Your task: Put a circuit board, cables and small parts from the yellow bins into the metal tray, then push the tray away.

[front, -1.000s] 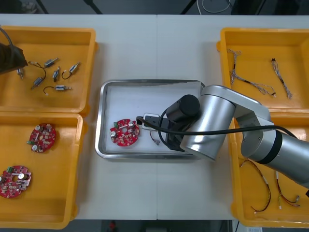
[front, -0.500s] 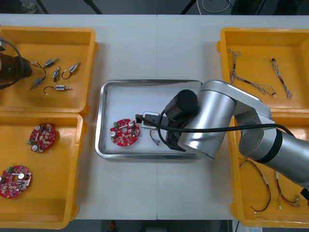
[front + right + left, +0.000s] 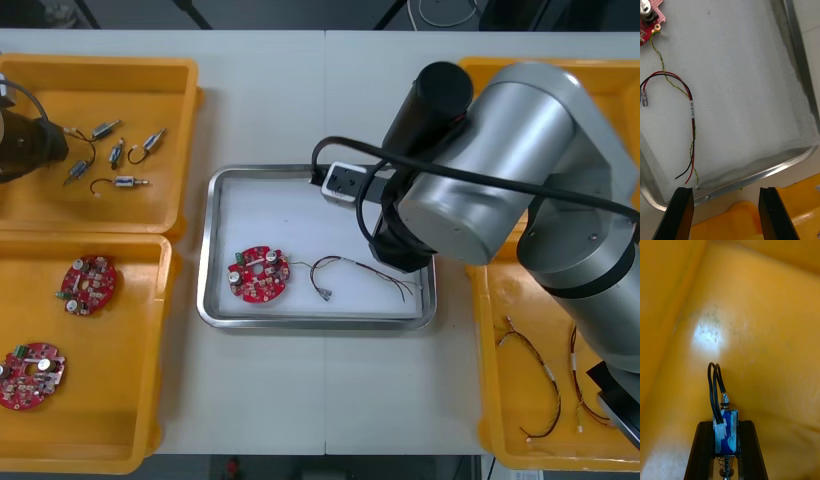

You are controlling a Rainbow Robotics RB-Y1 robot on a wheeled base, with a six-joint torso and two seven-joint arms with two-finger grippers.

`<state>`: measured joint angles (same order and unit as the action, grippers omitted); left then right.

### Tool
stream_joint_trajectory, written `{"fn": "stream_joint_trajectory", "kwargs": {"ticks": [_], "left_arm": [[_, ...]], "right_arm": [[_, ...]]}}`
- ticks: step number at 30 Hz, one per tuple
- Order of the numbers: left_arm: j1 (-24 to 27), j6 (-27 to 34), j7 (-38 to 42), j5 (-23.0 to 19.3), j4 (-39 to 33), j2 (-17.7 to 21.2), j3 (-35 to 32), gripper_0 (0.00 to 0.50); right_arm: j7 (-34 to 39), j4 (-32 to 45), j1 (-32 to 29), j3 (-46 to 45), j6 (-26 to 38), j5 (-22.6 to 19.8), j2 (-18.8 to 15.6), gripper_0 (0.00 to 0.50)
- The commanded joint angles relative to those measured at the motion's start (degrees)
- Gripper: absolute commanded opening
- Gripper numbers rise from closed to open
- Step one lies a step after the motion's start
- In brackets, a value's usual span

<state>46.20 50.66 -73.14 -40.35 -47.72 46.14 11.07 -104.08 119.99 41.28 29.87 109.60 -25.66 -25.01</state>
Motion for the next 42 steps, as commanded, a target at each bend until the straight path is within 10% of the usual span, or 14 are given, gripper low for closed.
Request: {"fn": "stream_joint_trajectory", "kwargs": {"ticks": [1,25,42], "left_arm": [[1.35,6.91,-5.88,1.24,-5.11,1.14,-3.51,0.000],[1.35,56.48,7.04,4.14,-44.30,2.11,-8.17,0.000],[1.43,59.34,24.18,-0.61,-60.04,-7.91,4.13,0.000]], "right_arm": [[-1.74,5.17,1.78,-8.07,0.40,-1.94,1.10,0.500],[-0.60,-5.82,0.29,-39.89,0.40,-10.81,-13.66,0.500],[-3.50,-25.07,2.40,-44.81,0.40,-5.36,-16.39,0.500]]}}
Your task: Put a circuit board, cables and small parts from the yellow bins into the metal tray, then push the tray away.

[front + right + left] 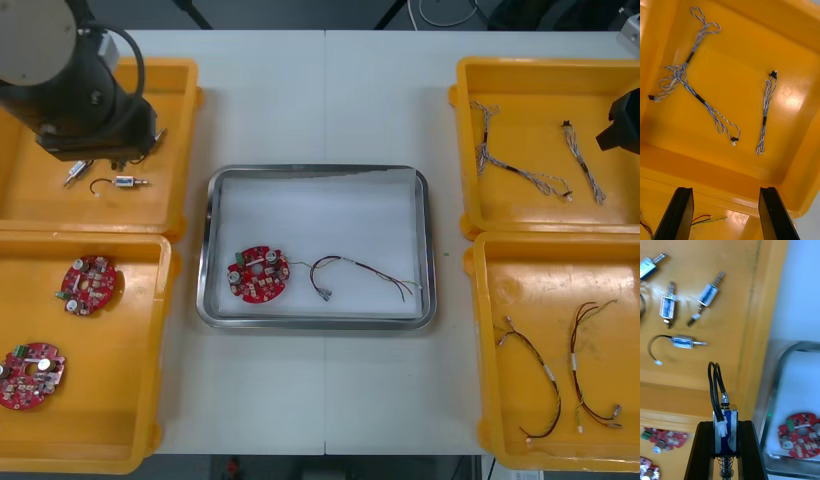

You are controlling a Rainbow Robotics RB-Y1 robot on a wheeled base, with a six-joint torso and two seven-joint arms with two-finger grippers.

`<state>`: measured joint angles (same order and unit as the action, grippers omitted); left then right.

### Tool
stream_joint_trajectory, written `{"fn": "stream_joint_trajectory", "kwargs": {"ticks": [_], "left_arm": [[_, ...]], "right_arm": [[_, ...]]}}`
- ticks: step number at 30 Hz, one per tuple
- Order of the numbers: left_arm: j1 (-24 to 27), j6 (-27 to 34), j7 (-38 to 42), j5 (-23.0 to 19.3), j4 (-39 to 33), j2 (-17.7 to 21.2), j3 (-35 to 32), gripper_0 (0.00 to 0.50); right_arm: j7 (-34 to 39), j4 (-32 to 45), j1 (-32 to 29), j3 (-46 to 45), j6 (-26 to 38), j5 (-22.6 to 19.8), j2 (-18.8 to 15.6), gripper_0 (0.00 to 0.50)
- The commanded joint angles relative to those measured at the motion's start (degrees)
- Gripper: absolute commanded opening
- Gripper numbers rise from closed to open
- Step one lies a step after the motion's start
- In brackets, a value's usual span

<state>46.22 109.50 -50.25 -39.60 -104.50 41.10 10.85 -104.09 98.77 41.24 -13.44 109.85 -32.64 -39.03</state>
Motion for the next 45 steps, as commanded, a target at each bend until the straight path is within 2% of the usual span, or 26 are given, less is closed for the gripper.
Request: {"fn": "stream_joint_trajectory", "kwargs": {"ticks": [1,6,9,14,20,27,32,36,37,38,39,40,41,45], "left_arm": [[1.42,0.50,2.26,-2.24,-3.34,-3.31,5.76,0.000],[1.42,0.18,5.25,-2.50,-3.95,-4.54,11.03,0.000],[1.51,-2.10,5.25,-1.62,-3.60,-5.51,13.32,0.000],[2.91,-8.87,5.42,-0.22,0.71,-7.00,18.68,0.000],[4.67,-13.97,5.16,1.28,6.24,-8.58,22.63,0.000],[5.02,-19.94,4.54,2.42,10.99,-9.11,26.06,0.000],[5.37,-23.72,4.02,3.39,14.24,-9.64,28.26,0.000],[5.46,-25.13,3.93,3.65,15.56,-10.08,28.61,0.013],[5.46,-25.04,3.93,3.65,15.56,-10.17,28.61,0.066],[5.46,-25.04,4.10,3.47,15.47,-10.08,28.61,0.258],[5.46,-25.13,4.28,3.30,15.38,-10.17,28.61,0.429],[5.46,-25.04,4.28,3.39,15.21,-10.08,28.61,0.485],[5.46,-25.04,4.54,3.30,14.86,-10.08,28.61,0.500],[5.46,-24.16,5.33,3.03,13.19,-10.17,28.61,0.500]], "right_arm": [[-3.76,-5.70,3.32,-1.50,0.15,1.97,-2.36,0.500],[-5.25,-12.90,6.13,-1.50,-4.47,3.11,-2.36,0.500],[-5.95,-16.07,6.74,-1.50,-8.25,4.16,-2.36,0.500],[-7.71,-21.61,7.53,-0.97,-15.11,4.34,-2.28,0.500],[-9.47,-27.14,7.89,-0.80,-20.65,4.07,-2.28,0.500],[-10.00,-34.09,9.03,1.14,-25.48,4.07,-2.28,0.500],[-10.08,-42.35,12.63,1.23,-27.68,3.99,-2.10,0.500],[-9.64,-45.51,14.13,1.23,-29.26,4.34,-2.19,0.500],[-9.64,-45.95,14.13,1.23,-29.70,4.34,-2.10,0.500],[-9.47,-47.01,14.13,1.23,-30.75,4.34,-2.10,0.500],[-9.38,-48.24,14.13,1.23,-31.81,4.25,-2.19,0.500],[-9.47,-49.03,14.21,1.23,-32.42,4.16,-2.10,0.500],[-9.47,-50.43,14.48,1.23,-33.39,4.16,-2.10,0.500],[-9.38,-55.18,16.32,1.23,-35.59,4.16,-2.19,0.500]]}}
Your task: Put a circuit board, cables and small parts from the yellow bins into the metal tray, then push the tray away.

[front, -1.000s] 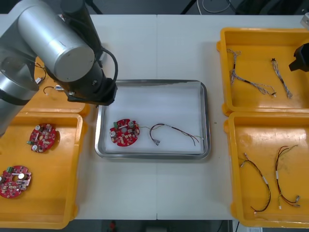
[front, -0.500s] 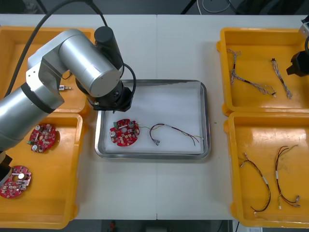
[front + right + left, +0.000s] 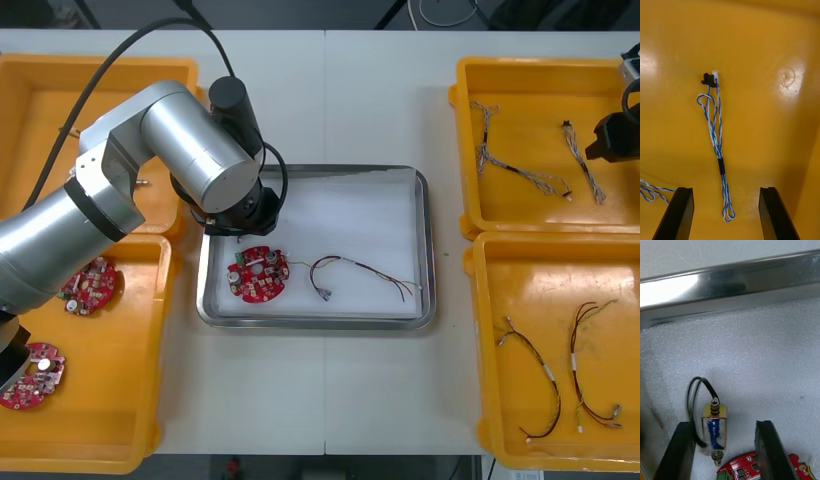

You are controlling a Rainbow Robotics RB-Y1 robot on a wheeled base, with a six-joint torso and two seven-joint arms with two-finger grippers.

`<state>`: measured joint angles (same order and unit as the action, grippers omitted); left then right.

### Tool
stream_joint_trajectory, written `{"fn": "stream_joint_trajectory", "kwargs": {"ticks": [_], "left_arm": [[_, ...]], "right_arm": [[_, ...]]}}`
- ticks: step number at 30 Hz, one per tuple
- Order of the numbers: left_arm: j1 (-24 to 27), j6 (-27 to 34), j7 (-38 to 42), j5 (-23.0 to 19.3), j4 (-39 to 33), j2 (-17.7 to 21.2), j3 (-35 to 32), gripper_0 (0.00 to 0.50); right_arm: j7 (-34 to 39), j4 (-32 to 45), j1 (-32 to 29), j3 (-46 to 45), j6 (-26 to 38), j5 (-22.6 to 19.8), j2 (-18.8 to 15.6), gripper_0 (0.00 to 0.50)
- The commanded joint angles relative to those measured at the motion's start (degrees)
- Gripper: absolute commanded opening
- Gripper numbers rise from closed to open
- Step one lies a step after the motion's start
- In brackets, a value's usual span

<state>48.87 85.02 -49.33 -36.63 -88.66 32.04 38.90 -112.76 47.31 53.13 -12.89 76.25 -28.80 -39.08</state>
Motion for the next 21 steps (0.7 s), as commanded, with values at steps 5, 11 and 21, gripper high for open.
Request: {"fn": "stream_joint_trajectory", "kwargs": {"ticks": [5,11,21], "left_arm": [[3.25,4.71,5.30,-0.11,-6.09,-1.10,-0.58,0.500],[4.74,14.38,5.03,-1.96,-11.36,-0.40,-3.83,0.500],[8.87,24.98,-3.49,-10.83,-11.62,6.19,-14.64,0.500]], "right_arm": [[-0.70,-8.90,6.99,0.68,-4.00,0.50,-2.14,0.500],[-0.70,-12.68,8.75,1.21,-6.03,0.94,-2.05,0.500],[-0.27,-18.13,8.93,3.31,-10.51,0.41,-1.08,0.500]]}}
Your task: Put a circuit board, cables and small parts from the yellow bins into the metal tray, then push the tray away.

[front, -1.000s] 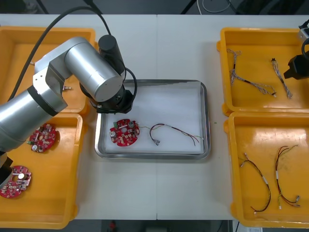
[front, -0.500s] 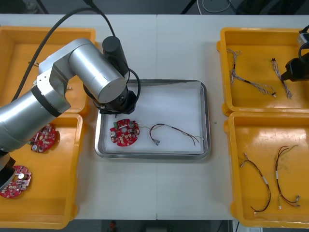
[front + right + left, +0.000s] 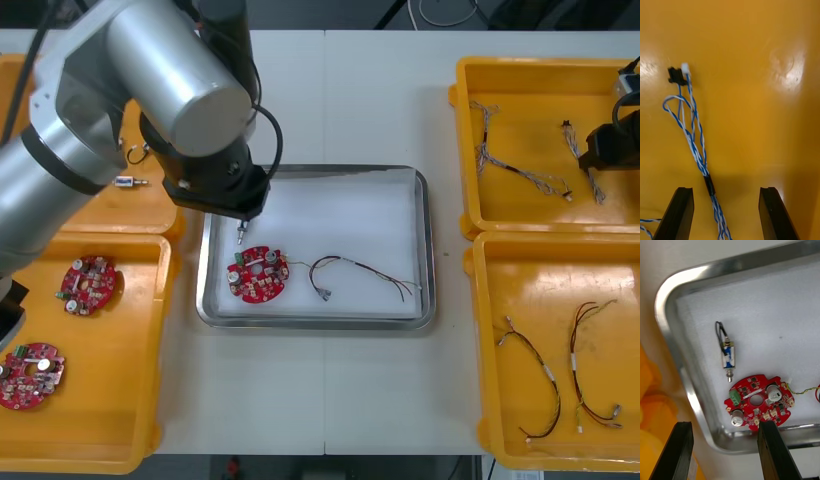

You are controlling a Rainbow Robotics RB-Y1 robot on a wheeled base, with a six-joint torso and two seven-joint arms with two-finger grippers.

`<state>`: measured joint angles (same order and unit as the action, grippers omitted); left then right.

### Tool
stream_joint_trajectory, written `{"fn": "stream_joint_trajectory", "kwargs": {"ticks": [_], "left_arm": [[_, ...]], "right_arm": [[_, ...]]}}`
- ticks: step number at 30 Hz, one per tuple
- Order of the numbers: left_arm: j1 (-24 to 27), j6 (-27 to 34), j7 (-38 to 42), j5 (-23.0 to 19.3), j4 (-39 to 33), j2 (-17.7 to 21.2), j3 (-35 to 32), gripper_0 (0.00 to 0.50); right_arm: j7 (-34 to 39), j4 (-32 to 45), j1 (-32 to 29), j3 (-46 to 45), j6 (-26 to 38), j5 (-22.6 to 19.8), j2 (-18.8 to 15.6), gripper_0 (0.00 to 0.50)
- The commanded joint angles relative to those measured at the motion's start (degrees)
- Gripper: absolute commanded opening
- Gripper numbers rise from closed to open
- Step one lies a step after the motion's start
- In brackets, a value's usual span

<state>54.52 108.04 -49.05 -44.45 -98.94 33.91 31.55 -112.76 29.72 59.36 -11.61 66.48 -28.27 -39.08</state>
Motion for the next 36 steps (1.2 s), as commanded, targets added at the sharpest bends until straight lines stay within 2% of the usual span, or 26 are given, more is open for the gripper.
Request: {"fn": "stream_joint_trajectory", "kwargs": {"ticks": [1,4,9,14,21,22,24,25,28,36], "left_arm": [[3.22,1.96,-5.53,-3.80,-0.81,5.29,-8.79,0.500],[3.22,1.96,-9.66,-6.09,1.47,7.84,-12.30,0.500],[3.22,1.96,-16.51,-6.70,5.78,10.21,-16.88,0.500],[3.31,1.73,-23.99,-5.91,11.67,11.44,-19.95,0.500],[3.49,-2.75,-34.44,-1.60,19.58,12.06,-22.59,0.500],[3.57,-4.07,-35.85,-1.16,20.90,12.14,-22.68,0.500],[3.57,-5.92,-37.61,-0.72,22.74,12.14,-23.12,0.500],[3.57,-7.32,-39.01,-0.46,24.06,12.14,-23.12,0.500],[3.84,-10.31,-42.00,0.33,26.96,12.14,-23.38,0.500],[5.51,-16.73,-53.08,1.21,36.45,12.14,-25.22,0.500]], "right_arm": [[0.00,-0.89,2.69,2.12,-0.83,-0.03,-0.91,0.500],[0.35,-2.12,2.69,2.03,-1.09,-0.20,-0.65,0.500],[0.97,-3.70,2.69,2.20,-2.32,-0.47,-0.12,0.500],[2.37,-3.88,2.60,2.99,-2.59,-0.38,0.14,0.500],[5.36,-4.23,2.60,3.43,-2.85,-0.55,0.67,0.500],[5.27,-4.23,2.43,3.43,-2.85,-0.55,0.67,0.350],[5.10,-4.23,2.25,3.43,-2.76,-0.82,0.67,0.127],[4.74,-4.23,2.07,3.43,-2.85,-1.17,0.67,0.077],[4.66,-4.14,1.72,3.43,-2.85,-1.87,0.67,0.000],[4.74,-2.82,1.63,3.43,-1.53,-1.17,-0.47,0.000]]}}
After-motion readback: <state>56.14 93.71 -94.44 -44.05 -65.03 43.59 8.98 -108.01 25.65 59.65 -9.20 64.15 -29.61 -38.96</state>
